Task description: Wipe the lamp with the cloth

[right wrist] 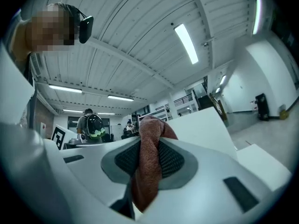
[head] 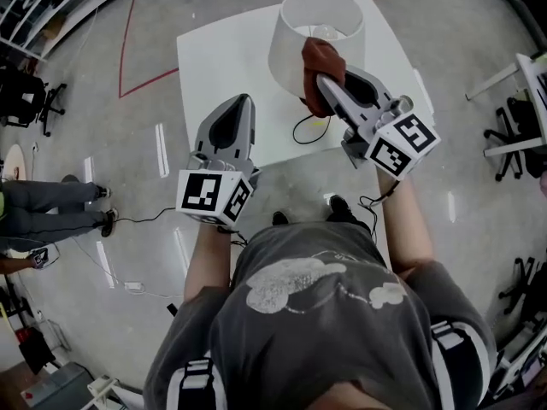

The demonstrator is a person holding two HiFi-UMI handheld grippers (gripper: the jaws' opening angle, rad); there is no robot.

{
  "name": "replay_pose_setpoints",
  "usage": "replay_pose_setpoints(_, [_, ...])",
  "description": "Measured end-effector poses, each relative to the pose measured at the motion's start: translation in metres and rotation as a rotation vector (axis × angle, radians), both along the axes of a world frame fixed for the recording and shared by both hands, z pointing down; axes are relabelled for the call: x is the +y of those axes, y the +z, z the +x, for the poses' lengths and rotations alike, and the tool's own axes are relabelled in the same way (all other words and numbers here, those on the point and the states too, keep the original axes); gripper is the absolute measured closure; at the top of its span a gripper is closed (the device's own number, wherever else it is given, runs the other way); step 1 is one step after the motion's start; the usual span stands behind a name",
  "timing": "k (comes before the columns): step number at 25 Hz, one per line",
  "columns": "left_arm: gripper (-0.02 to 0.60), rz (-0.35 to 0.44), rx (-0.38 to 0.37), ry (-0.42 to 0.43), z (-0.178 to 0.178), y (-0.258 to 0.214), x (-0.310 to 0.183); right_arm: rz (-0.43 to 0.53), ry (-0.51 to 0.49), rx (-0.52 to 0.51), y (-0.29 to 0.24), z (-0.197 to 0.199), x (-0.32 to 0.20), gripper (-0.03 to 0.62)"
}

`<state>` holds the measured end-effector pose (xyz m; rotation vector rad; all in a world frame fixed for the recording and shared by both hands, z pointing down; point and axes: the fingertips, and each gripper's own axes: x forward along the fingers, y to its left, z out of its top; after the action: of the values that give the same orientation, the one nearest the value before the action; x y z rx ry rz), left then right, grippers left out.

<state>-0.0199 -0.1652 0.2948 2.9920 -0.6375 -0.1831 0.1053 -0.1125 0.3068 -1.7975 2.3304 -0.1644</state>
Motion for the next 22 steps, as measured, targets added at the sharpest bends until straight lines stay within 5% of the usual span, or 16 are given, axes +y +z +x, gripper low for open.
replay_pose_setpoints(9, [0.574, -0.100, -0.035, 0.057, -0.030, 0.041, -0.014, -0.204, 0.130, -0.018, 0.091, -0.022, -0.001, 0.508])
replay_pose_setpoints(16, [0.574, -0.153, -0.074, 0.016, -0.011, 0.057, -0.009, -0.268, 0.106, -0.116, 0.133, -0.013, 0.016, 0.508])
replay_pose_setpoints(22, [0.574, -0.167, -0.136, 0.005, 0.000, 0.070, -0.005, -0.282, 0.013, -0.131, 0.144, -0.042, 0.013, 0.508])
